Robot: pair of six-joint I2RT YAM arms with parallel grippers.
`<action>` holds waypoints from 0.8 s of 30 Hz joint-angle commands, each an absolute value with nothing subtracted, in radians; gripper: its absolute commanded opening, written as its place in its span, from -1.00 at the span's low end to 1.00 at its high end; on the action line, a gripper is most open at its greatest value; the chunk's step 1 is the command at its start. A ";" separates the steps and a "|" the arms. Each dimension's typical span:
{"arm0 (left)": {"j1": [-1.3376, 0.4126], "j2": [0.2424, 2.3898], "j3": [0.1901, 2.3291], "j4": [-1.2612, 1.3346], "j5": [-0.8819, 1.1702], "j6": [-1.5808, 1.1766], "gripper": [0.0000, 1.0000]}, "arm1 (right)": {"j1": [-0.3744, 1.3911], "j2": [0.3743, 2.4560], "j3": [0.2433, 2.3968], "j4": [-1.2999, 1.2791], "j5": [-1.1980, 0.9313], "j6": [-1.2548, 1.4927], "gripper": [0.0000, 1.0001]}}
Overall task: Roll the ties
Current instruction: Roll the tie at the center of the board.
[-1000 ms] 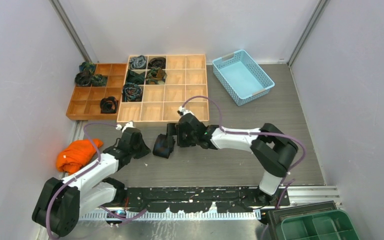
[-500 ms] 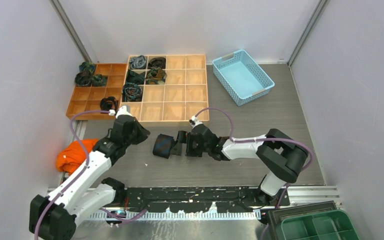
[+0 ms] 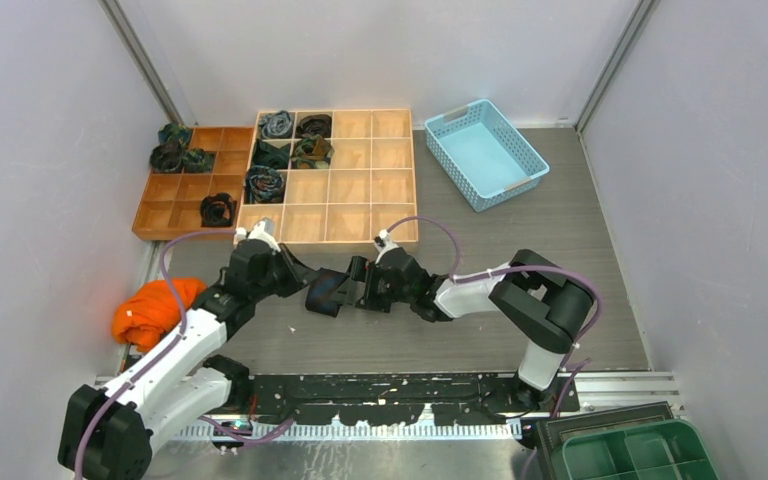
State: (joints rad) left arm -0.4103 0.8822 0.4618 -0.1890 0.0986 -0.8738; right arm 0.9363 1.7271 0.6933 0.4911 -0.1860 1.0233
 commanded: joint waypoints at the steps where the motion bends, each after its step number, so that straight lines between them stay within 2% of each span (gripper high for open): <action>1: -0.408 0.851 0.464 -0.034 0.204 -0.873 -1.00 | 0.933 1.779 0.721 0.482 -0.168 1.022 0.95; 7: -0.408 0.887 0.422 -0.024 0.207 -0.863 -1.00 | 0.935 1.820 0.742 0.490 -0.180 1.036 0.93; 17: -0.408 0.997 0.394 0.032 0.184 -0.821 -1.00 | 0.937 1.773 0.719 0.472 -0.181 1.043 0.96; 24: -0.408 0.961 0.399 -0.070 0.078 -0.765 -1.00 | 0.974 1.757 0.682 0.492 -0.186 1.075 0.97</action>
State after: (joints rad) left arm -0.4103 0.9985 0.3904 -0.0418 0.1501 -0.8215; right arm 0.9459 1.7782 0.7208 0.5446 -0.1951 1.0603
